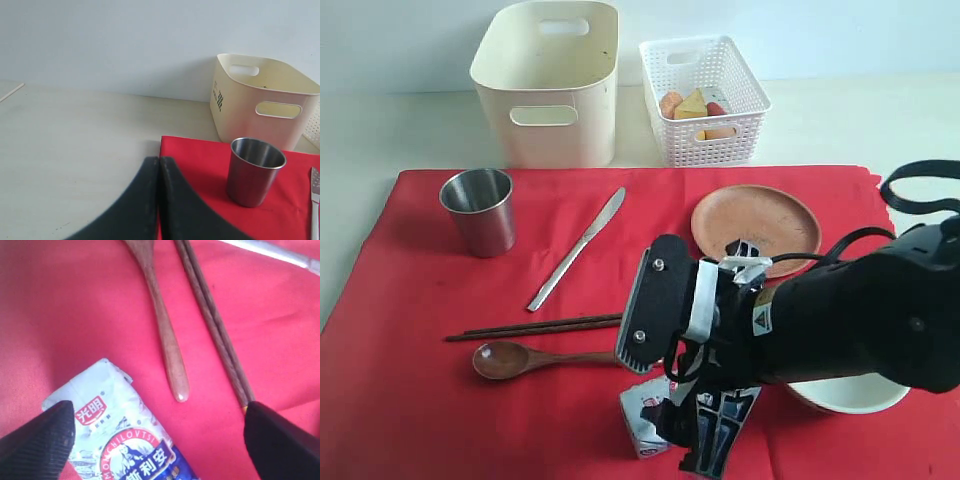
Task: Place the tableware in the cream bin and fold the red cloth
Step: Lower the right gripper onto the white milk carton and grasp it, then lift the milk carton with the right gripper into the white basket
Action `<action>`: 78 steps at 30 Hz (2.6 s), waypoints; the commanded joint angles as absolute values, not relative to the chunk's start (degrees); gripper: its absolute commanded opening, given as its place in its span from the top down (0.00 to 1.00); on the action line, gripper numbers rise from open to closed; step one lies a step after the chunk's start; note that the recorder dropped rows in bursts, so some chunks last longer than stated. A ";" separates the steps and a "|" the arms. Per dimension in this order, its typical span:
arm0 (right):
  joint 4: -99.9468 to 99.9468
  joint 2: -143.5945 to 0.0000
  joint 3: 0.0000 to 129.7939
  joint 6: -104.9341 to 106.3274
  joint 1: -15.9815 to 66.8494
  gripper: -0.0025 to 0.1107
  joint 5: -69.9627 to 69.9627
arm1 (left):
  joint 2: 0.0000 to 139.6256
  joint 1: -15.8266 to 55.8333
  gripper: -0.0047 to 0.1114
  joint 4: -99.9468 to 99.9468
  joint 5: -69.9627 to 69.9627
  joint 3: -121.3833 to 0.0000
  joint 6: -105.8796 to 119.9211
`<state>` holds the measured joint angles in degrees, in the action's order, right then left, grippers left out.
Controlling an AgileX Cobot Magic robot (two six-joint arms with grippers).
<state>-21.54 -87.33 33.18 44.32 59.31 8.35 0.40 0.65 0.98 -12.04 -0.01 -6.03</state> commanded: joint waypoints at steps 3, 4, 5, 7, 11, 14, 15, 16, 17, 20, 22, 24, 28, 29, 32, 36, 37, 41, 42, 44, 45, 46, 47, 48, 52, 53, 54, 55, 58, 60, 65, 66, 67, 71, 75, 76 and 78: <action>-21.02 -83.29 32.90 44.95 59.29 0.08 8.92 | 0.00 0.58 0.94 0.63 -11.84 0.00 -5.97; -21.02 -83.57 32.90 44.95 59.29 0.08 10.08 | 0.00 0.58 0.94 0.63 -11.84 0.00 -5.97; -20.62 -84.21 32.90 44.95 59.29 0.07 11.14 | 0.00 0.58 0.94 0.63 -11.84 0.00 -5.97; -19.11 -85.75 32.90 45.72 59.29 0.07 12.33 | 0.00 0.58 0.94 0.63 -11.84 0.00 -5.97; -19.11 -89.28 32.90 47.56 59.29 0.08 10.86 | 0.00 0.58 0.94 0.63 -11.84 0.00 -5.97; -19.11 -92.70 32.90 48.48 59.29 0.08 9.23 | 0.00 0.58 0.94 0.63 -11.84 0.00 -5.97; -19.11 -93.82 32.90 49.06 59.29 0.08 8.12 | 0.00 0.58 0.94 0.63 -11.84 0.00 -5.97; -19.11 -94.86 32.90 49.62 59.29 0.08 7.37 | 0.00 0.58 0.94 0.63 -11.84 0.00 -5.97; -18.95 -95.59 32.90 50.02 59.29 0.08 6.68 | 0.00 0.58 0.94 0.63 -11.84 0.00 -5.97; -17.57 -96.89 32.90 50.15 59.29 0.08 5.67 | 0.00 0.58 0.94 0.63 -11.84 0.00 -5.97; -17.57 -96.74 32.90 49.91 59.29 0.13 5.67 | 0.00 0.58 0.94 0.63 -11.84 0.00 -5.97; -17.57 -96.12 32.90 49.91 59.29 0.25 5.77 | 0.00 0.58 0.94 0.63 -11.84 0.00 -5.97; -17.18 -94.38 32.90 49.91 59.29 0.57 5.88 | 0.00 0.58 0.94 0.63 -11.84 0.00 -5.97; -17.18 -93.71 32.90 49.91 59.29 0.65 5.88 | 0.00 0.58 0.94 0.63 -11.84 0.00 -5.97; -17.18 -91.18 32.90 49.91 59.29 0.89 6.95 | 0.00 0.58 0.94 0.63 -11.84 0.00 -5.97; -17.29 -86.51 32.90 48.36 59.29 0.98 8.39 | 0.00 0.58 0.94 0.63 -11.84 0.00 -5.97; -17.29 -85.15 32.90 47.78 59.29 0.98 8.39 | 0.00 0.58 0.94 0.63 -11.84 0.00 -5.97; -17.54 -80.00 33.01 45.74 59.29 0.98 6.90 | 0.00 0.58 0.94 0.63 -11.84 0.00 -5.97; -17.55 -78.76 33.01 45.10 59.29 0.98 5.65 | 0.00 0.58 0.94 0.63 -11.84 0.00 -5.97; -17.55 -76.92 33.01 43.11 58.85 0.98 2.75 | 0.00 0.58 0.94 0.63 -11.84 0.00 -5.97; -17.55 -76.08 33.01 42.01 58.21 0.98 0.90 | 0.00 0.58 0.94 0.63 -11.84 0.00 -5.97; -17.63 -75.69 33.01 41.09 57.38 0.98 -1.01 | 0.00 0.58 0.94 0.63 -11.84 0.00 -5.97; -18.18 -75.36 33.01 40.28 56.51 0.98 -2.66 | 0.00 0.58 0.94 0.63 -11.84 0.00 -5.97; -19.25 -75.36 33.01 39.58 55.21 0.98 -4.50 | 0.00 0.58 0.94 0.63 -11.84 0.00 -5.97; -22.56 -76.57 33.13 39.21 49.60 0.98 -8.57 | 0.00 0.58 0.94 0.63 -11.84 0.00 -5.97; -22.56 -77.17 33.13 38.79 48.09 0.98 -8.98 | 0.00 0.58 0.94 0.63 -11.84 0.00 -5.97; -22.56 -78.07 33.13 38.15 46.61 0.98 -9.90 | 0.00 0.58 0.94 0.63 -11.84 0.00 -5.97; -22.56 -79.14 33.13 37.46 45.14 0.98 -11.23 | 0.00 0.58 0.94 0.63 -11.84 0.00 -5.97; -22.56 -83.27 35.17 36.82 41.04 0.98 -12.94 | 0.00 0.58 0.94 0.63 -11.84 0.00 -5.97; -22.56 -86.42 38.22 36.82 38.48 0.98 -11.65 | 0.00 0.58 0.94 0.63 -11.84 0.00 -5.97; -22.09 -96.53 50.64 37.07 32.74 0.98 -3.88 | 0.00 0.58 0.94 0.63 -11.84 0.00 -5.97; -22.09 -98.17 52.96 37.07 31.93 0.98 -2.45 | 0.00 0.58 0.94 0.63 -11.84 0.00 -5.97; -22.09 -100.06 55.91 37.07 30.90 0.98 -0.88 | 0.00 0.58 0.94 0.63 -11.84 0.00 -5.97; -22.09 -106.10 67.02 36.97 27.06 0.98 5.34 | 0.00 0.58 0.94 0.63 -11.84 0.00 -5.97; -24.92 -110.90 74.92 36.74 24.31 0.98 7.34 | 0.00 0.58 0.94 0.63 -11.84 0.00 -5.97; -25.71 -112.33 76.93 36.74 24.19 0.98 6.82 | 0.00 0.58 0.94 0.63 -11.84 0.00 -5.97; -25.71 -114.29 79.56 35.97 24.19 0.98 5.63 | 0.00 0.58 0.94 0.63 -11.84 0.00 -5.97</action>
<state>-24.70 -111.97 75.54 36.72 24.61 7.39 0.40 0.65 0.98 -12.04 -0.01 -6.03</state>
